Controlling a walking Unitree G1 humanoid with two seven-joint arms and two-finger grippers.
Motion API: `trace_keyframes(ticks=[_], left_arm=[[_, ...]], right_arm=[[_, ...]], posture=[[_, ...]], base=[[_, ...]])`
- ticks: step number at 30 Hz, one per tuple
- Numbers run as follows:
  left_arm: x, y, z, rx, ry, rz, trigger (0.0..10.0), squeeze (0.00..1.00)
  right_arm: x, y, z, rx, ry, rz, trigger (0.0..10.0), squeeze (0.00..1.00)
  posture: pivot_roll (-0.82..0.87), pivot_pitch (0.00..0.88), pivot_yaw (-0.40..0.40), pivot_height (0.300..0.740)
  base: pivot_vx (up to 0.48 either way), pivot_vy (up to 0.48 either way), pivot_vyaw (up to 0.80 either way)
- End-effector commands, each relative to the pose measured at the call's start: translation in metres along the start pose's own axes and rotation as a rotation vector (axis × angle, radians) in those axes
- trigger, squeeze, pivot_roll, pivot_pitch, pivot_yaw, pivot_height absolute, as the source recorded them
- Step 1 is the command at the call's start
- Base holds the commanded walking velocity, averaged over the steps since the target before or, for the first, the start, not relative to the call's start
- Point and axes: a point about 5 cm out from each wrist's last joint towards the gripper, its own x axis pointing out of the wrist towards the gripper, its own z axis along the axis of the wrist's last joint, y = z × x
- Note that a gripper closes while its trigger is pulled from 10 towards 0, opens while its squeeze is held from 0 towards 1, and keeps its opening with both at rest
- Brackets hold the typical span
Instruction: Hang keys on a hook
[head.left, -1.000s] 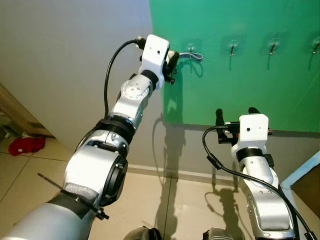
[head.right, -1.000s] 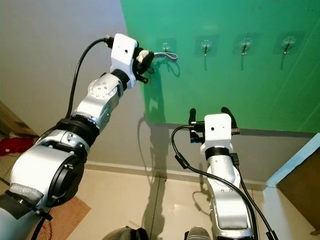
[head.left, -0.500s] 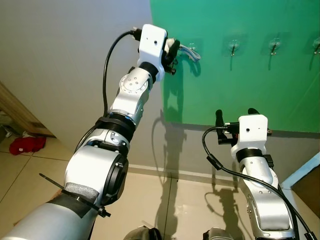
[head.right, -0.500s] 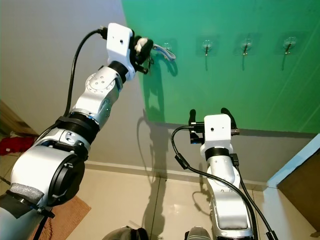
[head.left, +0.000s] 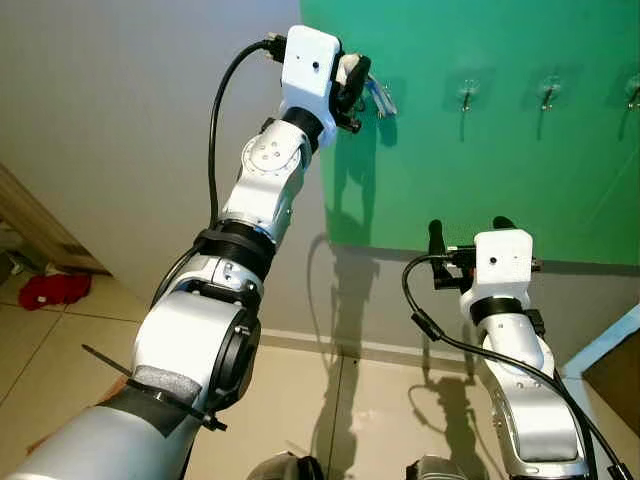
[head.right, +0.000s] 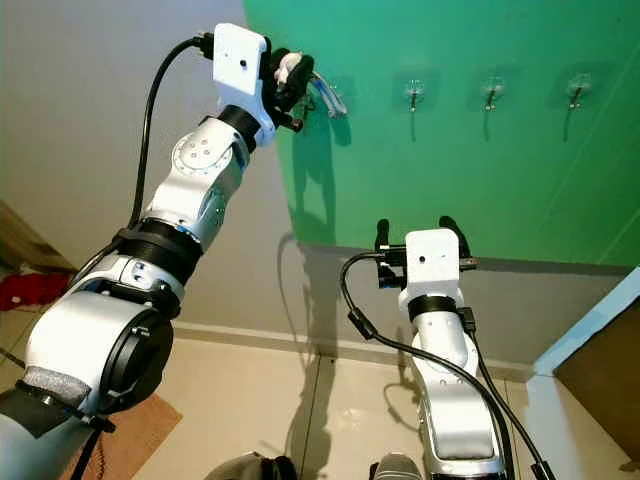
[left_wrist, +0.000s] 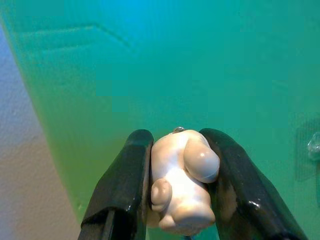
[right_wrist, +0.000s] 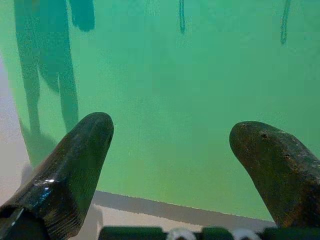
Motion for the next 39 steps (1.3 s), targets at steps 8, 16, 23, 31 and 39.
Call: trace_keyframes(ticks=[8,16,23,31,39], left_arm=[[-0.001,0.009,0.009,0.0,-0.022,0.021,0.0,0.0],[-0.009,0.009,-0.003,-0.014,0.017,0.027,0.0,0.0],[-0.015,0.011,-0.015,-0.007,0.066,0.033,0.0,0.0],[-0.026,0.01,-0.032,-0.01,0.121,0.04,0.0,0.0],[-0.046,0.012,-0.068,-0.022,0.247,0.082,0.0,0.0]], right_arm=[[-0.002,0.004,-0.003,0.002,0.012,0.017,10.0,0.14],[-0.002,0.004,-0.003,0.004,0.015,0.016,10.0,0.14],[-0.002,0.005,-0.003,0.006,0.015,0.02,10.0,0.14],[-0.003,0.005,-0.004,0.005,0.019,0.017,10.0,0.14],[-0.002,0.005,-0.004,0.003,0.021,0.024,10.0,0.14]], posture=[[-0.21,0.024,0.136,0.74],[-0.21,0.024,0.136,0.74],[-0.21,0.031,0.139,0.74],[-0.21,0.033,0.141,0.74],[-0.2,0.034,0.134,0.74]], base=[[0.0,0.0,0.0],[0.0,0.0,0.0],[0.0,0.0,0.0],[0.0,0.0,0.0],[0.0,0.0,0.0]])
